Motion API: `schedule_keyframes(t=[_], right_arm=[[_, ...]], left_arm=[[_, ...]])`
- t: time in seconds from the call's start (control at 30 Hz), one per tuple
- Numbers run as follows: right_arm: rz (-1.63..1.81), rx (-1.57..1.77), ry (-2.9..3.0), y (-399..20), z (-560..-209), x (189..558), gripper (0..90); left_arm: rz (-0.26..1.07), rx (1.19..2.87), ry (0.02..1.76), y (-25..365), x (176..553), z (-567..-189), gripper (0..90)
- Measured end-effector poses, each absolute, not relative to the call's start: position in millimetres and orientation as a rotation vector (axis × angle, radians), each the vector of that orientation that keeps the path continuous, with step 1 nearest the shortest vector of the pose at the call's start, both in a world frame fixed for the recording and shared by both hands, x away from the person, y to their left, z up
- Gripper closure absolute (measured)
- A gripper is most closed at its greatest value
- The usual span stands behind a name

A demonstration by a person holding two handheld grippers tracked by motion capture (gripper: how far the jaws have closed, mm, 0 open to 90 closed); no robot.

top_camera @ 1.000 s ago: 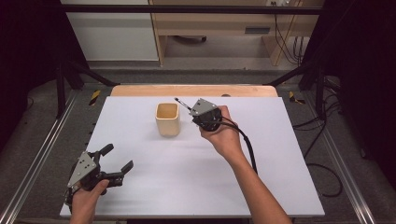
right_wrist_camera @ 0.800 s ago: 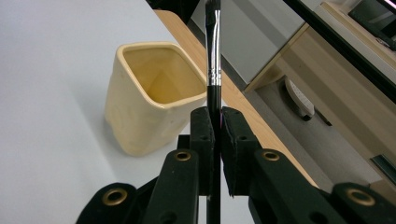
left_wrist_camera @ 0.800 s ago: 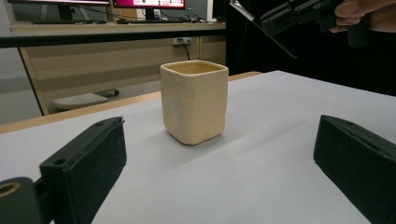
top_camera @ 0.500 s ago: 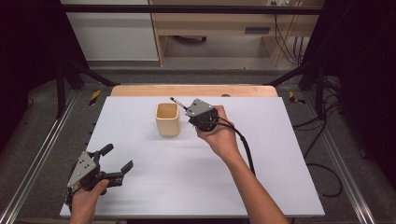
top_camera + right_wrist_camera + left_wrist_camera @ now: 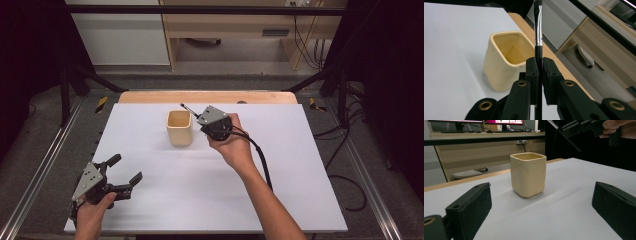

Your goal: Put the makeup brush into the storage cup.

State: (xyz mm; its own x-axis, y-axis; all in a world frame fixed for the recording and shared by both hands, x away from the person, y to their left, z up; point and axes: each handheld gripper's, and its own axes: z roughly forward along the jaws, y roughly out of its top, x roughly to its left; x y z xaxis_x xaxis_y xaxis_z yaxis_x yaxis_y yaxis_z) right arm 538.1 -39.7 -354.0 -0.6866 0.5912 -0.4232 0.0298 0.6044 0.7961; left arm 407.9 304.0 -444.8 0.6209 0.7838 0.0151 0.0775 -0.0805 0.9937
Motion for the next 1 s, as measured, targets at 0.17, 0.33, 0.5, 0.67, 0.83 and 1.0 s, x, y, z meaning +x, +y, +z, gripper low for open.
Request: schedule_keyframes(t=[0.17, 0.33, 0.5, 0.67, 0.83, 1.0], right_arm=[[1.060, 0.497, 2.139, -39.7, -354.4, 538.7, 83.7], [1.077, 0.495, 2.125, -39.9, -354.0, 538.8, 83.7], [1.100, 0.509, 2.108, -39.4, -353.4, 538.4, 83.7], [1.131, 0.525, 2.093, -38.7, -352.9, 538.5, 83.7], [1.153, 0.531, 2.087, -37.0, -353.3, 538.8, 83.7], [1.209, 0.557, 2.058, -34.9, -353.2, 540.1, 83.7]], left_arm=[[0.686, 1.563, 0.742, 303.9, 408.0, -444.8, 2.3], [0.686, 1.564, 0.742, 303.8, 407.9, -444.8, 2.3], [0.686, 1.564, 0.741, 303.5, 407.8, -444.8, 2.3], [0.686, 1.564, 0.741, 303.6, 407.9, -444.8, 2.3], [0.686, 1.565, 0.741, 303.7, 407.8, -444.8, 2.3], [0.686, 1.564, 0.741, 303.8, 407.9, -444.8, 2.3]])
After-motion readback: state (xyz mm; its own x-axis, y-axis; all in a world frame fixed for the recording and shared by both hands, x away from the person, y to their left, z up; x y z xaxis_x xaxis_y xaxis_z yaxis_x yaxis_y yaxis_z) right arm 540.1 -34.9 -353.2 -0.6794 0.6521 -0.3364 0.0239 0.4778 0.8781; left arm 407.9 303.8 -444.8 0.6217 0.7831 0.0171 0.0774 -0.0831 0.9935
